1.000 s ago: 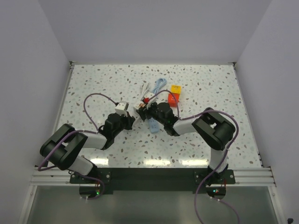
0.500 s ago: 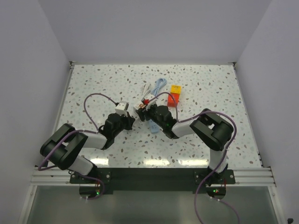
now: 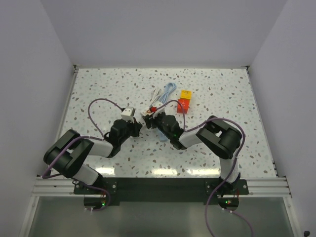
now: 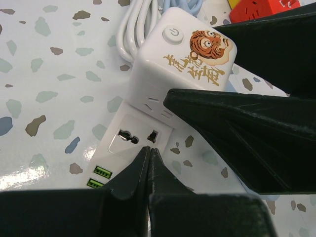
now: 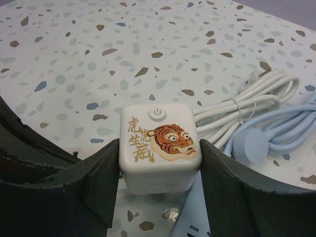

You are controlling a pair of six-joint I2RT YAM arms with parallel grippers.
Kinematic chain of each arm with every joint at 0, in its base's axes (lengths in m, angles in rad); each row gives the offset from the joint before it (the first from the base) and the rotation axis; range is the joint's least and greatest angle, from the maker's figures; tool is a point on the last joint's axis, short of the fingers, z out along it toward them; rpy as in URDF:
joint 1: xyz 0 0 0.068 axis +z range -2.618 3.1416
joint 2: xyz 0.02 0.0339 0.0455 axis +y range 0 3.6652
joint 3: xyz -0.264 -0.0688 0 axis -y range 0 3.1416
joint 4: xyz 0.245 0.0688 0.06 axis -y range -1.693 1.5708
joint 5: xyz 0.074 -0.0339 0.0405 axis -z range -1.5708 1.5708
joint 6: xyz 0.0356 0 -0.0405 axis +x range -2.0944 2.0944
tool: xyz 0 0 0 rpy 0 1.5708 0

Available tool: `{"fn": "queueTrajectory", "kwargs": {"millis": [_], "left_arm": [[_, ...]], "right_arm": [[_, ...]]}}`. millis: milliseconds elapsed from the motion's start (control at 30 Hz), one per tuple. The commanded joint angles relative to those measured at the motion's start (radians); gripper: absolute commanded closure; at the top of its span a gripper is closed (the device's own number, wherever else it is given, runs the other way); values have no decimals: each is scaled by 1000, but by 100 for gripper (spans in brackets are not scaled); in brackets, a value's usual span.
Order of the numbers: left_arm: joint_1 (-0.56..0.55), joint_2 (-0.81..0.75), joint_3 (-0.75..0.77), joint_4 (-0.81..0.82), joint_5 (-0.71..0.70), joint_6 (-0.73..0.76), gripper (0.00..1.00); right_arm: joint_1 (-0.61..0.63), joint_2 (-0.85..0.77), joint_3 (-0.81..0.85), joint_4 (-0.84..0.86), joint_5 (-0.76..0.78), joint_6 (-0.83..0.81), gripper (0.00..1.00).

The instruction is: Insert the plug

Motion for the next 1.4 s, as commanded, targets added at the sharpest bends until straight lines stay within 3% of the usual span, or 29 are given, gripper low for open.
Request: {"fn": "queueTrajectory", "kwargs": {"millis": [0, 1367], "left_arm": [[2, 58, -19, -147, 22, 9, 100], [54, 69, -14, -131, 73, 9, 100]], "right_arm": [[70, 198, -144, -606, -80, 129, 88], [174, 310, -245, -532, -111, 296, 91]]}}
